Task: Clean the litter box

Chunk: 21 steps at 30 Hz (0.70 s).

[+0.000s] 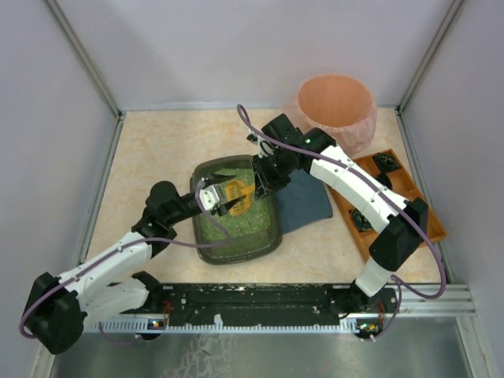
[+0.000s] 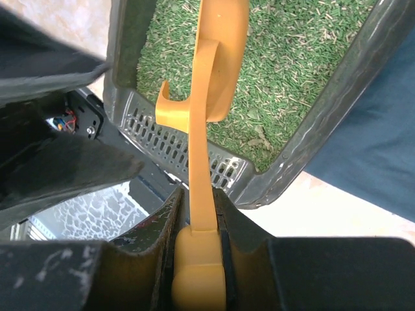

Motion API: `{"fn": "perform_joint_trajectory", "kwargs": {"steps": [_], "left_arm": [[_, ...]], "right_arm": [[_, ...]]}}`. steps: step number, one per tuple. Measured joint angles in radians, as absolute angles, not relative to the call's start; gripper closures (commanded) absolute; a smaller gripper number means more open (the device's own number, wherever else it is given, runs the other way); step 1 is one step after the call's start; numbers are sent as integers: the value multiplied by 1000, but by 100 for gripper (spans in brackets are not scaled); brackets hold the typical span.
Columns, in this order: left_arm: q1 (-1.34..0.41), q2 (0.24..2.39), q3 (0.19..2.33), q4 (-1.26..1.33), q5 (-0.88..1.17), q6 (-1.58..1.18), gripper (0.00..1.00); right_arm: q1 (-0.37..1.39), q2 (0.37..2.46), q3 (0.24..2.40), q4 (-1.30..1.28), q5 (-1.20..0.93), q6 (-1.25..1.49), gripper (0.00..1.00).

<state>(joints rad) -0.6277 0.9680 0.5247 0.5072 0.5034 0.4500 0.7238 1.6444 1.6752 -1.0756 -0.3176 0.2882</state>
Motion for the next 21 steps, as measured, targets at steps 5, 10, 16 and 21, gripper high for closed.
{"fn": "perform_joint_trajectory", "kwargs": {"steps": [5,10,16,21], "left_arm": [[-628,1039,529,488,508,451,32],[-628,1116,569,470,514,457,36],[-628,1154,615,456,548,472,84],[-628,1152,632,444,581,485,100]], "right_arm": [[724,1631,1676,-1075,-361,289,100],[724,1627,1677,-1071,-401,289,100],[724,1623,1676,-1034,-421,289,87],[724,1621,1676,-1010,-406,299,52]]}}
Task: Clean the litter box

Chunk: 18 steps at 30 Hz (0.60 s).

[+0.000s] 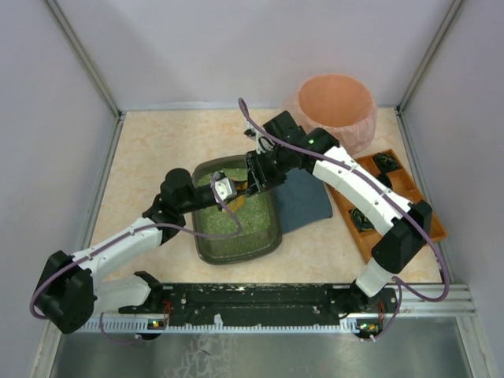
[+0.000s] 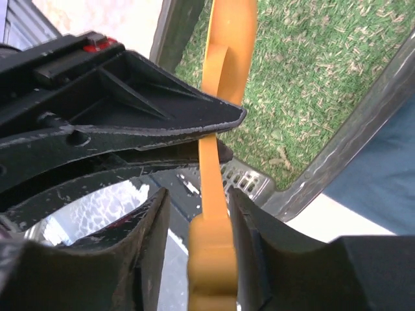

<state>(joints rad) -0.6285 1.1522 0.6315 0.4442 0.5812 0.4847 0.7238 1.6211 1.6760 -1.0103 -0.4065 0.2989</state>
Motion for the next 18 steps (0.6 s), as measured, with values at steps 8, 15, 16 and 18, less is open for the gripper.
{"fn": "perform_joint_trajectory", "kwargs": {"steps": [8,15,16,18], "left_arm": [[-628,1152,626,429,596,429,100],[-628,1158,611,505,585,284,100],[-628,1161,611,515,582,264,100],[-628,1169,611,525,572,228,100]], "right_arm": [[725,1486,1573,-841,-258,345,43],[725,1192,1208,-459,-99,472,49],[725,1159,1151,-392,-86,490,49],[730,1113,1052,-262,-58,526,50]]}}
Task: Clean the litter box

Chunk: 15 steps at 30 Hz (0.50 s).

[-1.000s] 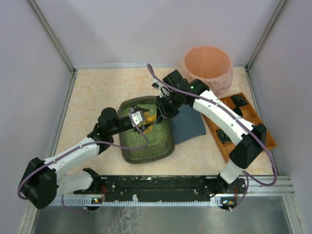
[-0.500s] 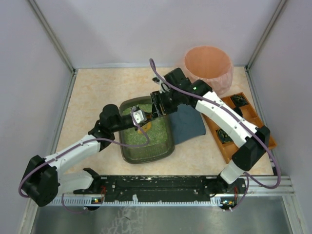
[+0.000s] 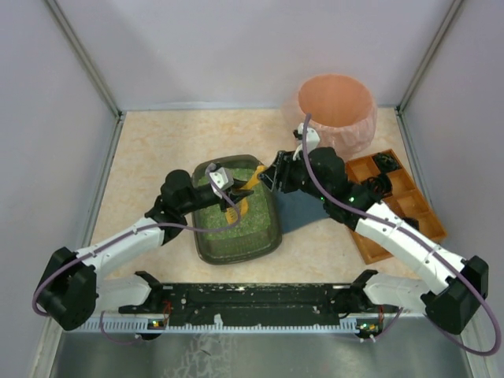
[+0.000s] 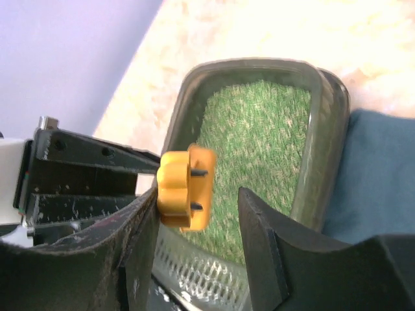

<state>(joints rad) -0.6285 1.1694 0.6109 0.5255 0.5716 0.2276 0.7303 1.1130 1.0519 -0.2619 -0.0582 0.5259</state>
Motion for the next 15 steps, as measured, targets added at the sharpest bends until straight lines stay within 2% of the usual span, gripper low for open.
{"fn": "perform_joint_trajectory", "kwargs": {"steps": [8,15], "left_arm": [[-628,1212,611,543,542,135,100],[-626,1221,611,570,523,82,100]], "right_arm": [[785,1122,957,-10,25,562,50],[831,1200,957,42,60,561,53]]}}
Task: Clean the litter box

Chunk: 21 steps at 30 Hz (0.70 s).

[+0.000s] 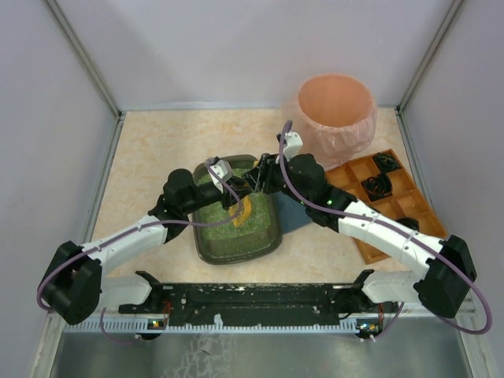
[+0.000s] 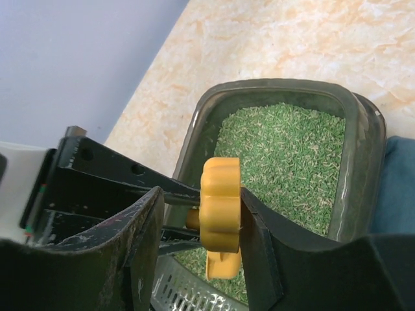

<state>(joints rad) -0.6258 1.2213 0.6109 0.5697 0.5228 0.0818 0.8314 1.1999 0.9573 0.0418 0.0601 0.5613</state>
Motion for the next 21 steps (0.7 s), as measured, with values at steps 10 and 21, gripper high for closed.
{"fn": "perform_joint_trajectory", "kwargs": {"steps": [10,21], "left_arm": [[-626,1221,609,620,520,18,99],[-627,1024,556,452,252,-121,35]], "right_arm": [[843,1245,957,44,78,556,90],[848,1263,978,42,71,439,100]]}}
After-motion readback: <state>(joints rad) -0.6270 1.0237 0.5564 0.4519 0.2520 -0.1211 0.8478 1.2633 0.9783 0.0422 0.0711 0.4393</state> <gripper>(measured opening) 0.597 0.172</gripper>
